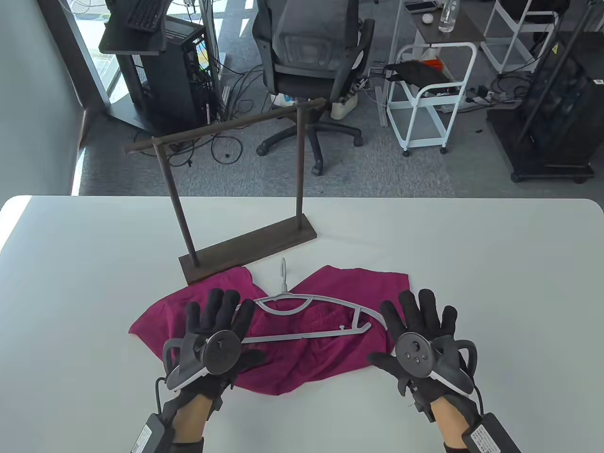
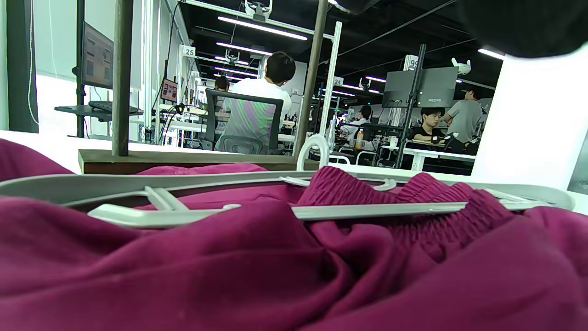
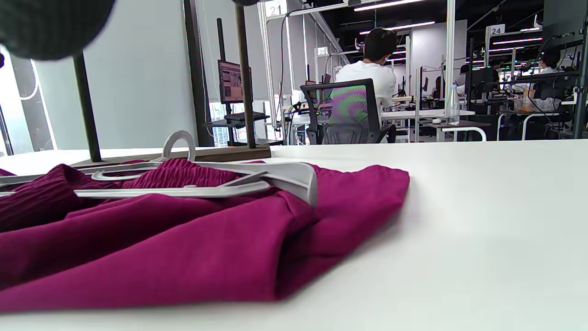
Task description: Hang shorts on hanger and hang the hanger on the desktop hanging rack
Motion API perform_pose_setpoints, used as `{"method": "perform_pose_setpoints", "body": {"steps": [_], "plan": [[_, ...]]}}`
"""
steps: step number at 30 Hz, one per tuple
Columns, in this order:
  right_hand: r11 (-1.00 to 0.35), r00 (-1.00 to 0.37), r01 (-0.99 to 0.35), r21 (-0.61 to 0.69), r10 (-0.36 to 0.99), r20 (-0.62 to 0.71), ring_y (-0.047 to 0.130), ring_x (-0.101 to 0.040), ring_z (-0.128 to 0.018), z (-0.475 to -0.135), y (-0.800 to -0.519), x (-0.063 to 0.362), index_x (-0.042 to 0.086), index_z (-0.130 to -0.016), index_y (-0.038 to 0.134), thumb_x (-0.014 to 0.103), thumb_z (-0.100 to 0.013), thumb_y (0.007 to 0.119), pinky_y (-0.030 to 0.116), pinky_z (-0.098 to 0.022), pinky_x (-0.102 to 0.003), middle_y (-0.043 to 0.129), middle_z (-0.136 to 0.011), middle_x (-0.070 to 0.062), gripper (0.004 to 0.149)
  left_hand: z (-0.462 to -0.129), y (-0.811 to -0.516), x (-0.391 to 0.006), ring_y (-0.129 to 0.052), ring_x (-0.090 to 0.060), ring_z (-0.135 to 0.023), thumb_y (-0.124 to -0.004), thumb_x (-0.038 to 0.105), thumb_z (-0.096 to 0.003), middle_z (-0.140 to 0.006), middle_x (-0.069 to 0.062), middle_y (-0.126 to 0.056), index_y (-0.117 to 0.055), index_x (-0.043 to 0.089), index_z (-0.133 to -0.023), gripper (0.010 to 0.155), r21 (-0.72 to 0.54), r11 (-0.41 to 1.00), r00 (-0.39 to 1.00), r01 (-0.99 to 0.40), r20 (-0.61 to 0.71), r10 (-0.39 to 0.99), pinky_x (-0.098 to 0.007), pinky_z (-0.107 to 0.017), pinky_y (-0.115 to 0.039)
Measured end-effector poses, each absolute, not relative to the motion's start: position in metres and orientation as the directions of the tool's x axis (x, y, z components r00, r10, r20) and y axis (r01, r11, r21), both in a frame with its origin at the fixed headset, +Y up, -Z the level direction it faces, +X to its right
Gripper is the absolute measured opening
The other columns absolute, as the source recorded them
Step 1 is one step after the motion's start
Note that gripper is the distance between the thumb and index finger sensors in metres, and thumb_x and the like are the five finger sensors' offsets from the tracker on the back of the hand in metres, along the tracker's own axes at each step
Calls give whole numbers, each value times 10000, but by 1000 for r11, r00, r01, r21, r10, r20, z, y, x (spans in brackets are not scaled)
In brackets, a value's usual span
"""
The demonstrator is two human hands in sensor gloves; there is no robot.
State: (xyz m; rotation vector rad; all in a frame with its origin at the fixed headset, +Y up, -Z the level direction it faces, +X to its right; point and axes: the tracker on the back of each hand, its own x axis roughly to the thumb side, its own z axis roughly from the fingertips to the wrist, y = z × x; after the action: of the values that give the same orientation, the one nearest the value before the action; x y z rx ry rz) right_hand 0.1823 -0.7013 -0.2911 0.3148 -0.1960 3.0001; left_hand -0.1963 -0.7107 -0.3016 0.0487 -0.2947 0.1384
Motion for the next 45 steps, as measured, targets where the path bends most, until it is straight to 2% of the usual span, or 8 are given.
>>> {"method": "perform_pose_setpoints", "body": {"steps": [19, 27, 30, 33, 37, 41, 43, 45], "plan": [[-984, -971, -140, -108, 115, 211, 163, -483, -1033, -291, -700, 183, 285, -1114, 315, 740, -325, 717, 280, -673, -820, 224, -1178, -132, 996, -304, -710, -204, -185, -325, -1145, -713, 727, -284, -1184, -23, -223, -367, 308, -1124, 1000, 24, 984, 951, -177, 261, 165, -673, -751, -203], [-982, -970, -149, -114, 122, 211, 169, -482, -1032, -290, -699, 183, 288, -1113, 322, 731, -330, 720, 284, -672, -819, 232, -1177, -133, 984, -315, -713, -224, -340, -336, -1137, -738, 683, -313, -1176, -39, -347, -438, 279, -1115, 947, 49, 977, 966, -205, 169, 195, -667, -756, -259], [-981, -969, -157, -114, 131, 209, 173, -484, -1032, -291, -699, 184, 284, -1114, 327, 725, -334, 723, 286, -671, -819, 236, -1177, -134, 979, -322, -716, -233, -429, -341, -1123, -764, 615, -364, -1163, -44, -424, -513, 304, -1086, 825, 50, 977, 974, -205, 110, 199, -664, -757, -288], [-982, -970, -156, -109, 131, 206, 178, -484, -1031, -291, -699, 185, 280, -1114, 333, 720, -338, 724, 289, -669, -819, 243, -1176, -138, 974, -328, -720, -242, -574, -347, -1077, -794, 539, -391, -1110, -59, -591, -658, 281, -1023, 697, 84, 978, 982, -189, 17, 189, -665, -754, -308], [-981, -970, -159, -110, 134, 204, 184, -488, -1028, -292, -696, 184, 279, -1113, 341, 714, -342, 728, 292, -666, -820, 252, -1175, -143, 966, -342, -717, -245, -644, -354, -1039, -809, 490, -414, -1077, -71, -652, -704, 269, -999, 634, 20, 978, 976, -208, -67, 209, -665, -754, -340], [-983, -971, -157, -98, 135, 198, 189, -489, -1027, -293, -697, 183, 275, -1113, 347, 707, -345, 729, 292, -665, -819, 259, -1173, -146, 961, -362, -722, -236, -744, -357, -984, -818, 477, -412, -1048, -73, -702, -724, 265, -986, 620, -58, 988, 986, -145, -95, 139, -659, -734, -463], [-984, -972, -150, -93, 130, 195, 196, -490, -1026, -293, -698, 183, 270, -1113, 351, 705, -347, 730, 295, -663, -820, 266, -1172, -148, 960, -370, -729, -234, -849, -361, -915, -825, 464, -409, -1019, -87, -743, -750, 245, -971, 607, -59, 982, 979, -178, -111, 171, -613, -715, -569], [-984, -972, -154, -89, 135, 191, 200, -494, -1025, -292, -698, 185, 267, -1114, 351, 703, -349, 731, 298, -660, -822, 269, -1172, -152, 959, -376, -738, -232, -871, -372, -903, -834, 466, -402, -1008, -96, -768, -772, 236, -962, 609, -47, 979, 971, -199, -141, 191, -618, -696, -605]]}}
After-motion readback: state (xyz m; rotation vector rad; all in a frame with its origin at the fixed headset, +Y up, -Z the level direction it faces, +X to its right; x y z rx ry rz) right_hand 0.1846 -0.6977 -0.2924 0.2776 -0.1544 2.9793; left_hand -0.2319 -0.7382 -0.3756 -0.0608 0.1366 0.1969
